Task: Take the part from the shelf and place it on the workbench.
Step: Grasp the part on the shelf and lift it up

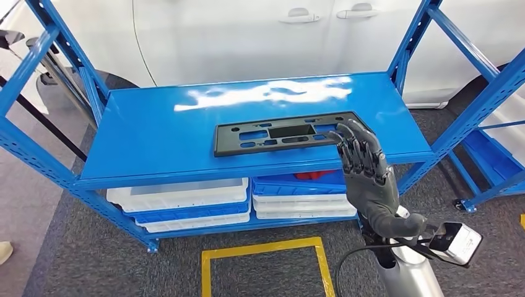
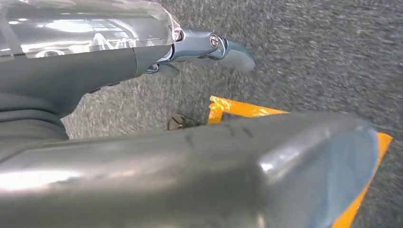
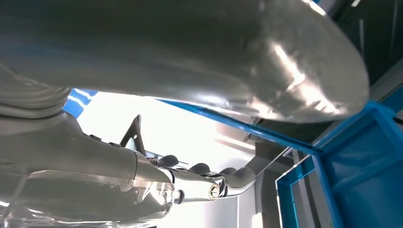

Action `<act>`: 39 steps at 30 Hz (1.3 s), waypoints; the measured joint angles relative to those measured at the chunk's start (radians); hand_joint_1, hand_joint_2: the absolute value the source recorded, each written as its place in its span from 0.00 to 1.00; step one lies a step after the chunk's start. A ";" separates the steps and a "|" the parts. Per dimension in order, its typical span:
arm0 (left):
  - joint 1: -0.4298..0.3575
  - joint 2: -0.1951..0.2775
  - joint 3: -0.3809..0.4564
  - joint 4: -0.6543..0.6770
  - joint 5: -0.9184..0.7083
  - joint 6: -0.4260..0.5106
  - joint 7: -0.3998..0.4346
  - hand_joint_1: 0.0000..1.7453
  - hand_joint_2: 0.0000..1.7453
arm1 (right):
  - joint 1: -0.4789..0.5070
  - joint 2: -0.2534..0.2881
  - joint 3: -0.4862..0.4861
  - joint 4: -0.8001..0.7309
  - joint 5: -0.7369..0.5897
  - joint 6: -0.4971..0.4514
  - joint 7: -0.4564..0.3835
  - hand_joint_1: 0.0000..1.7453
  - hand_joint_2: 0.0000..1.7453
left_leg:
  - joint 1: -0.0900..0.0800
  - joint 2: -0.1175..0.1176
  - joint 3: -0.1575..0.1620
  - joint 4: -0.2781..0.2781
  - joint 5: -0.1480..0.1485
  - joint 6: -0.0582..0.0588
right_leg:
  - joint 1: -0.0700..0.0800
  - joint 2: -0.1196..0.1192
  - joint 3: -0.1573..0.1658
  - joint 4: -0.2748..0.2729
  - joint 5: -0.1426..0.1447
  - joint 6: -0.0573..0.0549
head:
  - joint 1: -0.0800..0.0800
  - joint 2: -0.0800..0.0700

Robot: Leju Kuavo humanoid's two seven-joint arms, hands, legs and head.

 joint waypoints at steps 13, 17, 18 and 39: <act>0.003 0.002 -0.001 0.000 -0.007 0.001 -0.010 0.00 0.00 | 0.014 0.003 -0.008 0.023 -0.032 -0.058 0.000 0.00 0.00 | 0.005 0.013 0.002 -0.115 0.109 0.027 | 0.001 0.009 0.046 0.018 -0.064 0.037 | 0.000 0.000; 0.001 0.002 -0.002 0.000 -0.008 0.001 -0.019 0.00 0.00 | 0.009 0.008 -0.004 0.037 -0.022 -0.072 0.000 0.00 0.00 | 0.006 0.032 0.023 -0.125 0.097 0.045 | -0.005 0.005 -0.075 0.237 -0.148 0.055 | 0.000 0.000; 0.001 0.002 -0.002 0.000 -0.009 0.001 -0.019 0.00 0.00 | 0.009 0.010 -0.002 0.041 -0.019 -0.076 0.001 0.00 0.00 | 0.005 0.037 0.028 -0.125 0.092 0.045 | -0.006 0.004 -0.110 0.285 -0.153 0.058 | 0.000 0.000; 0.005 -0.001 -0.006 0.001 -0.007 0.001 -0.024 0.00 0.00 | 0.005 0.021 0.021 0.063 0.029 -0.132 0.003 0.00 0.00 | 0.005 0.032 -0.017 -0.081 0.121 0.001 | 0.004 0.007 0.055 0.007 -0.052 0.009 | 0.000 0.000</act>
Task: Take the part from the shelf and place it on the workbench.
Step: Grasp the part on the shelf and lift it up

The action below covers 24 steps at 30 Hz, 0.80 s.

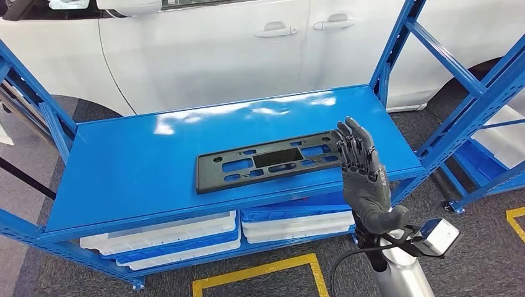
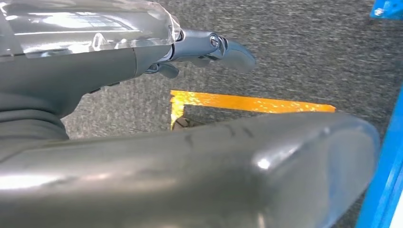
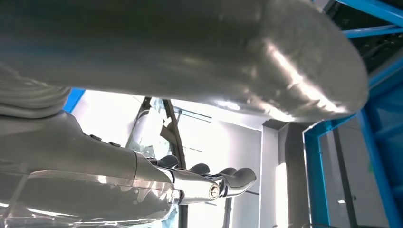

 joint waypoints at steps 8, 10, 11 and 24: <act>-0.002 -0.002 0.000 0.000 -0.002 0.013 0.003 0.00 0.00 | -0.010 0.000 0.042 0.043 0.059 -0.021 0.016 0.00 1.00 | 0.001 -0.001 0.032 -0.040 -0.015 0.041 | -0.006 -0.002 -0.101 0.193 -0.094 0.041 | 0.000 0.000; -0.001 -0.002 0.000 0.000 -0.008 0.031 0.020 0.00 0.00 | -0.006 0.000 0.058 0.062 0.094 -0.038 0.030 0.00 1.00 | 0.000 -0.001 0.040 -0.040 -0.023 0.042 | -0.009 -0.003 -0.171 0.288 -0.107 0.045 | 0.000 0.000; 0.000 -0.002 0.000 0.000 -0.011 0.041 0.031 0.00 0.00 | -0.005 0.000 0.066 0.069 0.113 -0.050 0.038 0.00 1.00 | 0.000 -0.001 0.046 -0.039 -0.027 0.041 | -0.010 -0.004 -0.180 0.283 -0.084 0.045 | 0.000 0.000; 0.005 0.005 -0.006 0.000 -0.064 0.091 0.098 0.00 0.00 | -0.020 -0.031 0.156 0.164 0.584 -0.407 0.095 0.00 1.00 | 0.002 -0.004 -0.034 0.188 -0.170 -0.009 | -0.005 -0.005 -0.060 -0.005 0.054 -0.012 | 0.000 0.000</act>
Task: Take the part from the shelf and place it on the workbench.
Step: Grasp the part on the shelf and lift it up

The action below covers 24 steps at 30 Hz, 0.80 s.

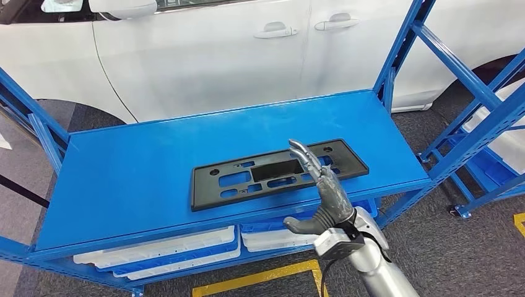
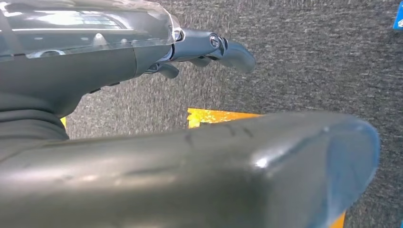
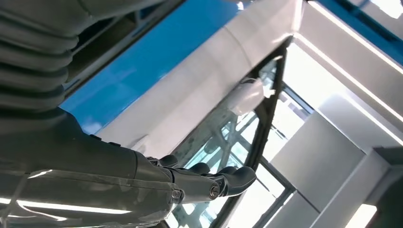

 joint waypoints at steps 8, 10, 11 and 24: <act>0.003 0.002 -0.015 0.000 -0.005 -0.019 -0.025 0.00 0.00 | -0.037 -0.015 0.115 0.123 0.316 -0.236 0.043 0.00 1.00 | -0.006 -0.003 0.072 -0.218 0.143 0.019 | 0.008 0.007 0.016 0.009 -0.019 0.018 | 0.000 0.000; 0.004 0.001 -0.017 0.000 -0.005 -0.019 -0.026 0.00 0.00 | -0.043 -0.015 0.131 0.139 0.323 -0.244 0.046 0.00 1.00 | -0.005 -0.004 0.071 -0.223 0.147 0.031 | 0.007 0.008 0.015 0.009 -0.020 0.029 | 0.000 0.000; 0.004 0.001 -0.018 0.000 -0.005 -0.019 -0.026 0.00 0.00 | -0.046 -0.016 0.135 0.145 0.325 -0.246 0.047 0.00 1.00 | -0.004 -0.004 0.073 -0.226 0.149 0.037 | 0.006 0.007 0.013 0.016 -0.027 0.035 | 0.000 0.000; 0.002 0.000 -0.019 0.000 -0.001 -0.024 -0.029 0.00 0.00 | -0.169 -0.033 0.240 0.319 0.546 -0.366 0.166 0.00 1.00 | -0.009 -0.003 0.084 -0.231 0.143 0.033 | 0.010 -0.002 0.004 0.005 -0.006 0.026 | 0.000 0.000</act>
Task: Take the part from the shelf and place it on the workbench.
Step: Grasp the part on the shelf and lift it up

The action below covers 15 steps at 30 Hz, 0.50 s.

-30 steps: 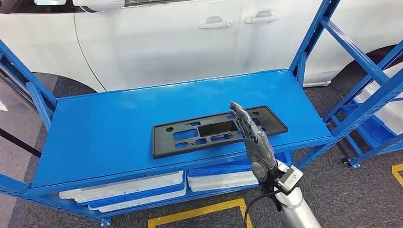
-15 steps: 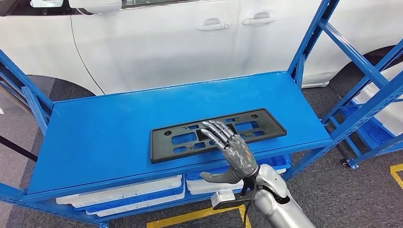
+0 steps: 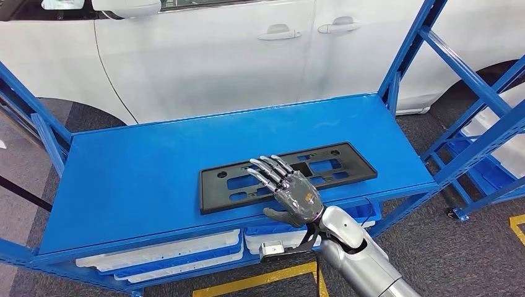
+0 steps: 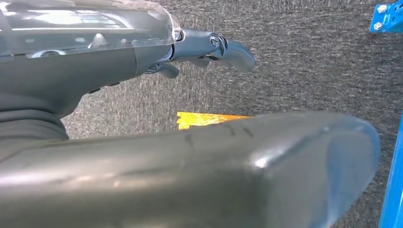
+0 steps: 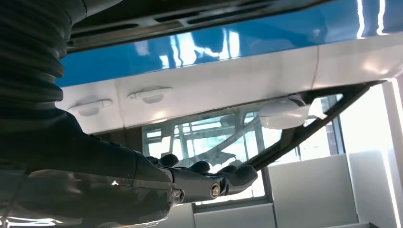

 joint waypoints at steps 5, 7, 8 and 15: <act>0.002 0.000 0.000 0.000 -0.002 0.000 -0.023 0.00 0.00 | -0.028 0.018 0.037 0.110 0.056 -0.088 0.015 0.00 1.00 | 0.005 -0.001 -0.047 0.112 -0.070 -0.025 | -0.009 -0.002 0.014 -0.023 0.008 -0.024 | 0.000 0.000; 0.004 0.000 0.000 0.000 -0.003 -0.001 -0.026 0.00 0.00 | -0.040 0.036 0.056 0.158 0.069 -0.103 0.017 0.00 1.00 | 0.009 -0.001 -0.114 0.245 -0.122 -0.033 | -0.008 -0.002 0.014 -0.021 0.007 -0.027 | 0.000 0.000; 0.005 0.000 0.000 0.000 -0.003 -0.001 -0.026 0.00 0.00 | -0.046 0.046 0.065 0.179 0.075 -0.103 0.019 0.00 1.00 | 0.011 -0.001 -0.134 0.279 -0.125 -0.037 | -0.007 -0.002 0.014 -0.019 0.006 -0.027 | 0.000 0.000; 0.004 0.004 0.000 0.000 0.000 0.000 -0.021 0.00 0.00 | -0.098 0.105 0.121 0.269 0.123 -0.098 0.049 0.00 1.00 | 0.013 -0.005 -0.029 0.024 0.005 -0.023 | -0.004 0.003 0.005 0.011 -0.014 -0.001 | 0.000 0.000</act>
